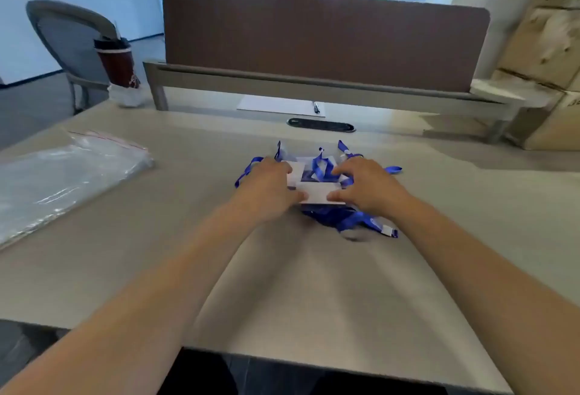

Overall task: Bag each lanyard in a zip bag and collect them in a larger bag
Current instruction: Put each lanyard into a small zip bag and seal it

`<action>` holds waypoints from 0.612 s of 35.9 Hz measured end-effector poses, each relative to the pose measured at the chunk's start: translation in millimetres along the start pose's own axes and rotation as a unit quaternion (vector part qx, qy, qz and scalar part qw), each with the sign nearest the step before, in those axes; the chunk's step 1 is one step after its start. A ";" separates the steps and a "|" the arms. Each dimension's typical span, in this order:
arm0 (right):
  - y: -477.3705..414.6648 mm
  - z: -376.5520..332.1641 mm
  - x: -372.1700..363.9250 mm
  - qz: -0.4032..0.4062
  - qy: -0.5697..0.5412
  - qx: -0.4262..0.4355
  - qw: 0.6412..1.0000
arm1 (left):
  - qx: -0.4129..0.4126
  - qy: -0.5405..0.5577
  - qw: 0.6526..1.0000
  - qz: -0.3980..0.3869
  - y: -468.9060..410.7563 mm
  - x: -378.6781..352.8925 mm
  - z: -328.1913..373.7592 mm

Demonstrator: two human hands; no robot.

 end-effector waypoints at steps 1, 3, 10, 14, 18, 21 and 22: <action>-3.6 1.2 -2.6 -0.011 0.003 -0.002 1.000 | 0.008 -0.009 1.000 -0.011 -4.5 -1.1 -0.4; -7.9 1.6 -5.0 -0.019 0.014 0.004 1.000 | 0.020 -0.030 0.999 -0.033 -13.4 -5.3 -5.3; -14.0 2.5 -9.8 -0.011 -0.006 0.007 1.000 | 0.016 -0.044 0.997 -0.055 -22.4 -15.7 -11.4; -12.4 4.7 -10.6 -0.001 -0.050 0.008 0.999 | 0.016 0.005 1.000 -0.015 -20.8 -14.7 -7.4; -14.1 12.2 -8.4 0.031 -0.143 -0.013 0.989 | 0.055 0.151 0.986 0.034 -26.7 -8.9 -14.9; -13.7 20.5 -1.7 0.065 -0.247 -0.032 0.966 | 0.090 0.293 0.950 0.060 -32.4 -2.8 -21.0; -13.1 23.0 -1.1 0.065 -0.288 -0.042 0.954 | 0.103 0.332 0.936 0.055 -33.4 -2.1 -22.2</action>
Point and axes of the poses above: each hand's wrist, its own y-axis away from the middle knuckle, its own x-axis out of the back of the hand, z = x × y, the point moved 6 cm from there along -y, towards the middle knuckle, and after that the axes turned 13 degrees about y, right-handed, at the moved point
